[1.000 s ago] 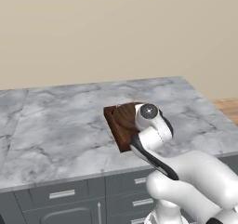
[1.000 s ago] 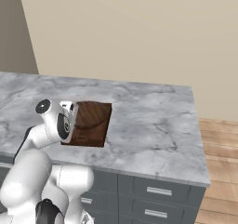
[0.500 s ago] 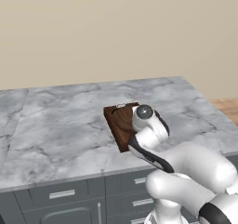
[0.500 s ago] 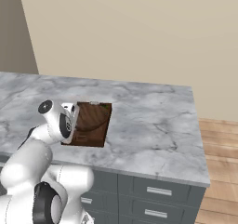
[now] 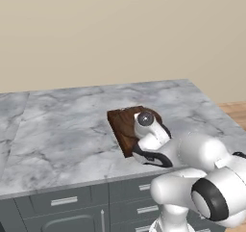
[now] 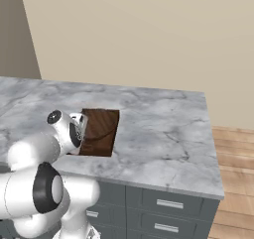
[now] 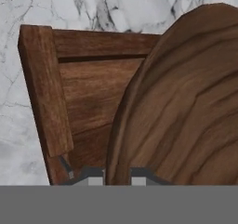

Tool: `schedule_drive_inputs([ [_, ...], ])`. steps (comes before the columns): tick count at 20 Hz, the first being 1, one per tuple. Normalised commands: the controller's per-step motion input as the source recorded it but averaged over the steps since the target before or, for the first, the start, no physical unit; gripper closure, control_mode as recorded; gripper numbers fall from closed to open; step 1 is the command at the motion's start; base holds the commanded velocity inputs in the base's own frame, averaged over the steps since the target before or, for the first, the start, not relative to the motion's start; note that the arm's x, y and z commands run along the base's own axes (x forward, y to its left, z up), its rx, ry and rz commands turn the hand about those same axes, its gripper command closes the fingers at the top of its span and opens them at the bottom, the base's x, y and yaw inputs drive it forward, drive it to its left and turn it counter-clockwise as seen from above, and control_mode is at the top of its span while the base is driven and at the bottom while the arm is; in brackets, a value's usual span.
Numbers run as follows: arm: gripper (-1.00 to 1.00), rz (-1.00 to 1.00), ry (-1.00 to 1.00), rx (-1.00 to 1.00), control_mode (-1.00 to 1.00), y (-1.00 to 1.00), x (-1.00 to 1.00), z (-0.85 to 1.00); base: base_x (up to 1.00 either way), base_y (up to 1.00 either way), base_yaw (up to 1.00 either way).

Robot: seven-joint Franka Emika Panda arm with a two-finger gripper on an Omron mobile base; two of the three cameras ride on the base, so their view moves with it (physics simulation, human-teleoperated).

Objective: Place the two vegetables and bowl onto the tray for setting up a vegetable dip station.

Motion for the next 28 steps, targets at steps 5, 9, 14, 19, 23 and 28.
schedule_drive_inputs([
  [5,1.0,0.0,0.0,0.0,-1.0,-0.03,0.03,-0.06,0.0,0.0,0.0],
  [9,-1.0,0.0,0.0,0.0,-1.0,0.0,0.0,0.0,0.0,0.0,0.0],
  [14,-1.0,0.0,0.0,0.0,-1.0,0.0,0.0,0.0,0.0,0.0,0.0],
  [19,-1.0,0.0,-0.02,0.0,-1.0,-0.01,-0.04,0.16,0.0,0.0,0.0],
  [23,-1.0,0.0,-0.03,0.0,-1.0,-0.14,-0.23,0.36,0.0,0.0,0.0],
  [28,-1.0,-0.01,-0.01,0.0,-1.0,-0.3,-0.37,0.39,0.0,0.0,0.0],
])
